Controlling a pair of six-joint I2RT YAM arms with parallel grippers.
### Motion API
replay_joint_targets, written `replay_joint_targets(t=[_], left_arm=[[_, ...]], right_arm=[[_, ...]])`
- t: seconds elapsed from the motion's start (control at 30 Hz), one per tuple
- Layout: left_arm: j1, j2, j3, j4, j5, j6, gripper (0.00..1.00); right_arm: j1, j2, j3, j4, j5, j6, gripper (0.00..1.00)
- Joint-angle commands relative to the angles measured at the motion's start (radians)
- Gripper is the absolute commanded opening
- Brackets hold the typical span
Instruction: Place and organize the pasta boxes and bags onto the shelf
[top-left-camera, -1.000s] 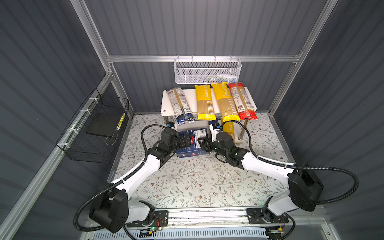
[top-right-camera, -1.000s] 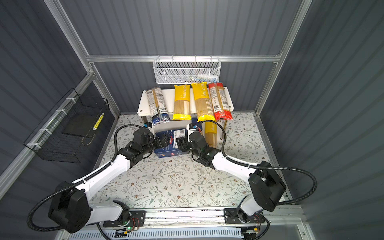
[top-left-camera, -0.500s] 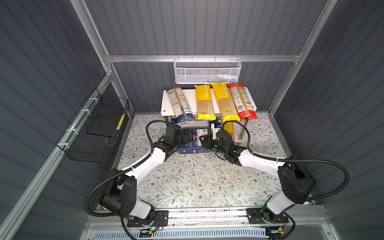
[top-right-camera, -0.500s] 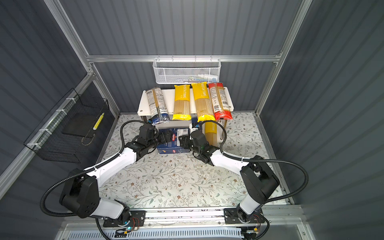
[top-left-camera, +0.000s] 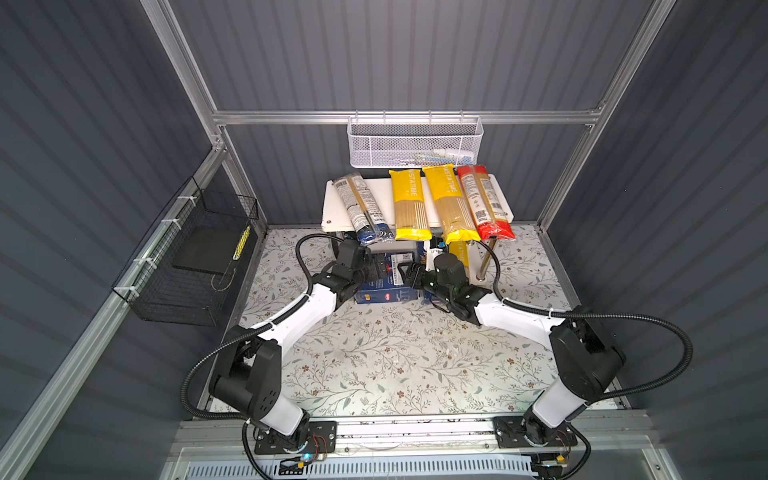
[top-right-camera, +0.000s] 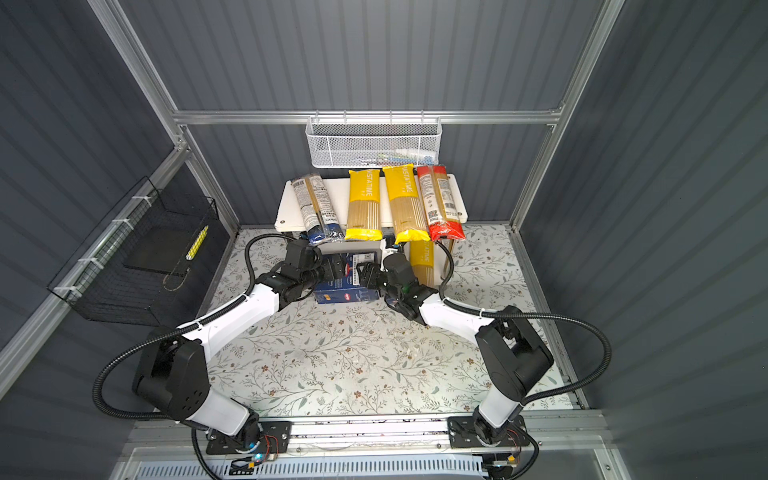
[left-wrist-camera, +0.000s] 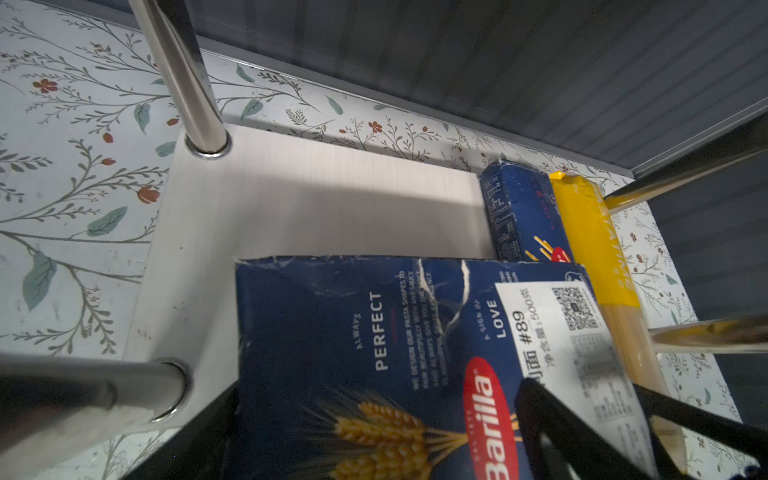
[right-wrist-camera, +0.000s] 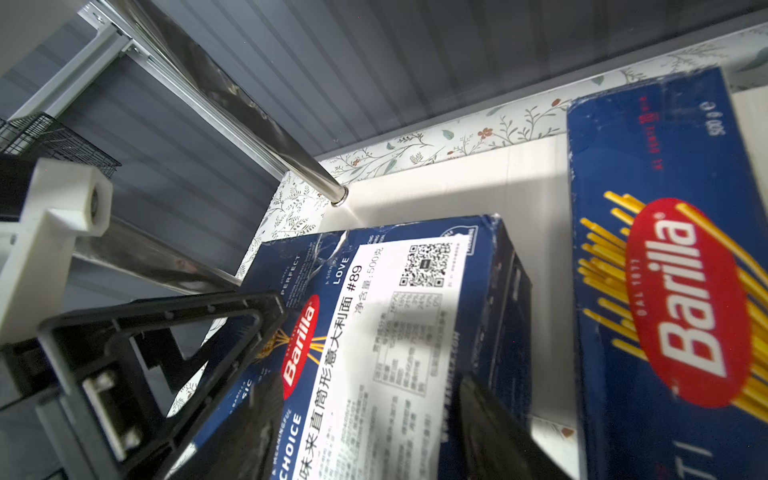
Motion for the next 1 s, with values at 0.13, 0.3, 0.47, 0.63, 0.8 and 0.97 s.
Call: replay_joint_targets(t=[0.13,0.3,0.47,0.63,0.8,0.97], left_arm=[[-0.017,-0.017,0.023,0.005,0.011,0.027,1.00],[-0.009,-0.050,-0.008,-0.040,-0.003,0.044,1.00],[0.010,-0.086,-0.049,-0.057,-0.025,0.056,0.99],[0.047,-0.099,-0.072,-0.053,0.001,0.045,1.00],[0.048,-0.164,-0.099,-0.093,-0.011,0.037,0.99],[0.050,-0.266,-0.143,-0.191,-0.031,0.039,1.00]], right_arm=[[0.005,0.000,0.017,0.099,-0.069,0.033,0.71],[0.005,-0.017,-0.004,0.090,-0.056,0.028,0.73],[0.003,-0.032,-0.008,0.065,-0.045,0.015,0.75],[0.003,-0.039,-0.007,0.053,-0.046,0.006,0.75],[0.004,-0.076,-0.017,-0.022,-0.068,-0.025,0.77],[0.006,-0.175,-0.065,-0.188,-0.065,-0.083,0.80]])
